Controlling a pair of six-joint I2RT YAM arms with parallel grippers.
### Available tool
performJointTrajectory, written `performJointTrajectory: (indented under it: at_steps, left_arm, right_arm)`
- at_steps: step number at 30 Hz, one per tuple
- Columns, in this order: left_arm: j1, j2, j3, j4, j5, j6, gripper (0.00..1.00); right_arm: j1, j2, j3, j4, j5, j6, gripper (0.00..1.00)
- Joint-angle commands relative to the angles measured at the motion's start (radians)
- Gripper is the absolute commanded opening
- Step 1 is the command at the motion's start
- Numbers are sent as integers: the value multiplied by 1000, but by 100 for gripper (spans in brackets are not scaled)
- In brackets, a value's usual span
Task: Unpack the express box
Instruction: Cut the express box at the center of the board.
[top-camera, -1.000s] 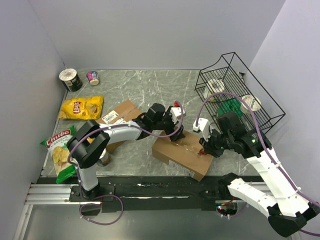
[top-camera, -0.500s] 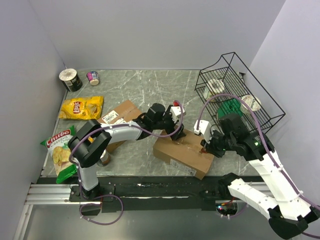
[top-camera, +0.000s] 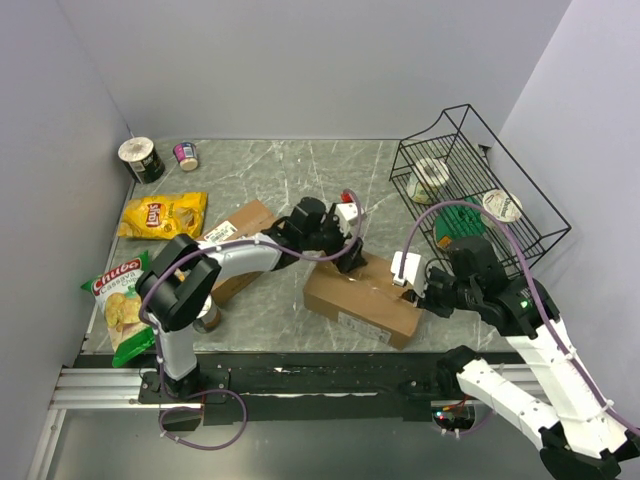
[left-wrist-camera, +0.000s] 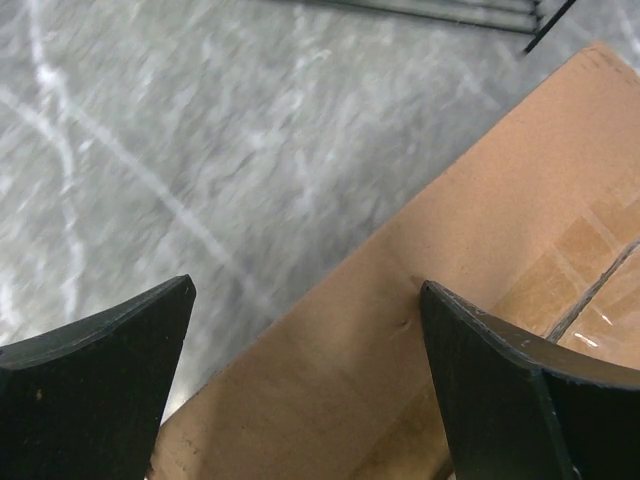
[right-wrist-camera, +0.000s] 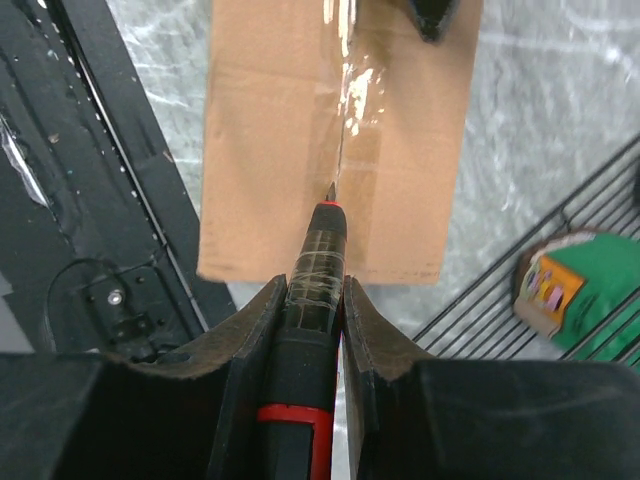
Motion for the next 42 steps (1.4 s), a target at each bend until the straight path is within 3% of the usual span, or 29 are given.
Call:
performJointTrajectory:
  at_steps: [1,6,10,15,17,19,20,23,27,31,42]
  left_arm:
    - [138,-7,7,-266,-170,183,99]
    - [207,-41,157,-310,-136,259,97]
    - [238,-123,228,-355,-50,262,96]
    - [241,-237,251,-390,-3,178,96]
    - [241,-271,286,-451,128,133,96]
    - [241,-325,268,-430,223,116,96]
    - [241,-349,196,-392,334,110,96]
    - [232,-437,57,-236,447,87,96]
    - [225,-411,67,-293,554,108,96]
    - [212,-382,59,-203,585,66,96]
    - [147,-184,269,-338,734,125,98]
  right_arm:
    - [-3,51,16,-299,-153,-31,0]
    - [-1,163,31,-58,-239,-8,0]
    - [-2,312,64,156,-267,143,0]
    - [-13,351,174,224,-171,208,0]
    - [-48,325,202,250,-156,256,0]
    - [-75,277,199,316,-231,307,0]
    - [-79,259,180,356,-257,327,0]
    - [-84,199,99,520,-291,402,0]
    - [-98,236,122,605,-305,460,0]
    - [-124,274,146,689,-349,506,0]
    - [-133,299,162,826,-399,601,0]
